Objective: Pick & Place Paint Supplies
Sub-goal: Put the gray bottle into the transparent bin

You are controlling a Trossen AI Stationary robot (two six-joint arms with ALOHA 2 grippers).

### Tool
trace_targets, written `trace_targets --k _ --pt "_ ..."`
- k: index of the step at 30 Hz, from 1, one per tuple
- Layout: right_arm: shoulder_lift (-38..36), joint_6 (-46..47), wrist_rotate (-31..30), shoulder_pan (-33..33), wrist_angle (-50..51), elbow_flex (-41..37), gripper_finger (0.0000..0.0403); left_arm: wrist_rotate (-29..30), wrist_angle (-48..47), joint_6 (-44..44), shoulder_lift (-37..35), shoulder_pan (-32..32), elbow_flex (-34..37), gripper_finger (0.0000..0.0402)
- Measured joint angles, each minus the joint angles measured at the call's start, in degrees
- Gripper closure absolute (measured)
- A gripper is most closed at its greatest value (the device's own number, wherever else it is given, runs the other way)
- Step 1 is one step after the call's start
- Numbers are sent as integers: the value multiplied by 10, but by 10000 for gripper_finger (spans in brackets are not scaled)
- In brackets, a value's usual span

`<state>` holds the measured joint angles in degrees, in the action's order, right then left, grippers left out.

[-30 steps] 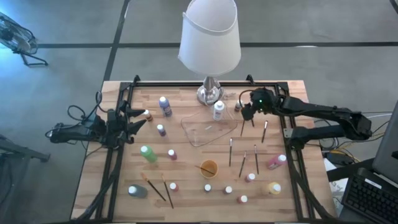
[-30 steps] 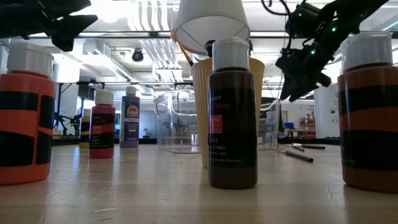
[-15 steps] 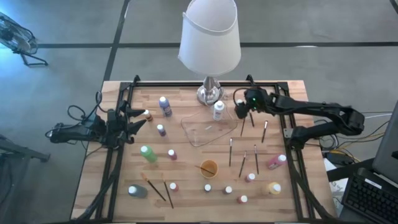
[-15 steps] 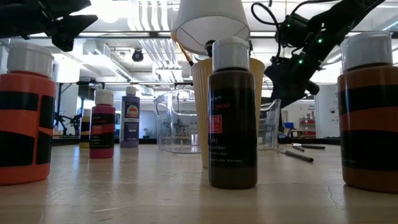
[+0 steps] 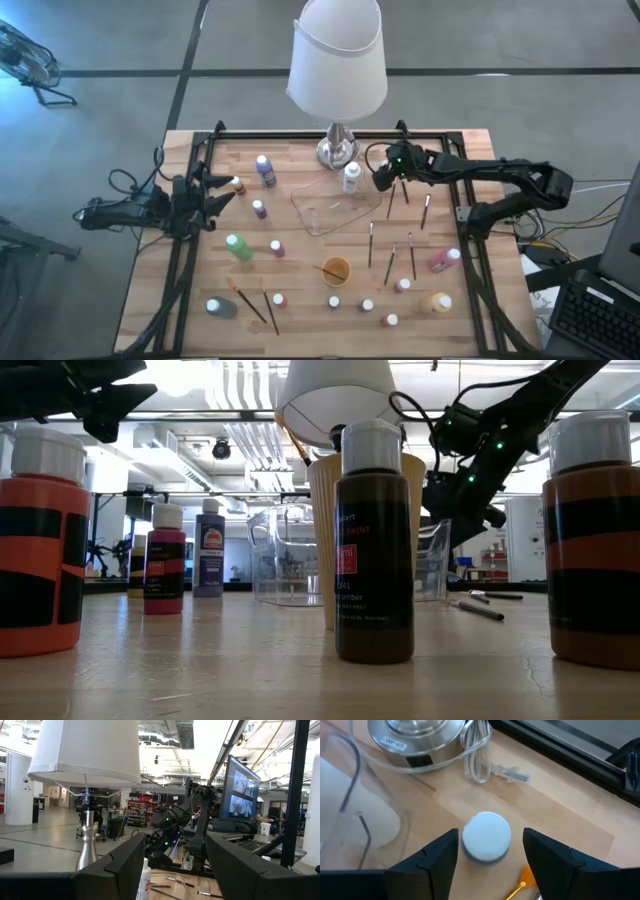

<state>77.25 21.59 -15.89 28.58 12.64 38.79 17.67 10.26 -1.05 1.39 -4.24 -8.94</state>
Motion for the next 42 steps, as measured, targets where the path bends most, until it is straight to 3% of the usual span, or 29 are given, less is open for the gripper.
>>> trace_targets --k 16,30,42 --pt "-6 -12 -5 0 0 0 291 0 0 0 0 0 0 183" --pt "-21 -22 -5 -1 7 0 294 0 0 0 0 0 0 183" --pt "-141 -32 -2 -13 52 0 296 0 0 0 0 0 0 183"
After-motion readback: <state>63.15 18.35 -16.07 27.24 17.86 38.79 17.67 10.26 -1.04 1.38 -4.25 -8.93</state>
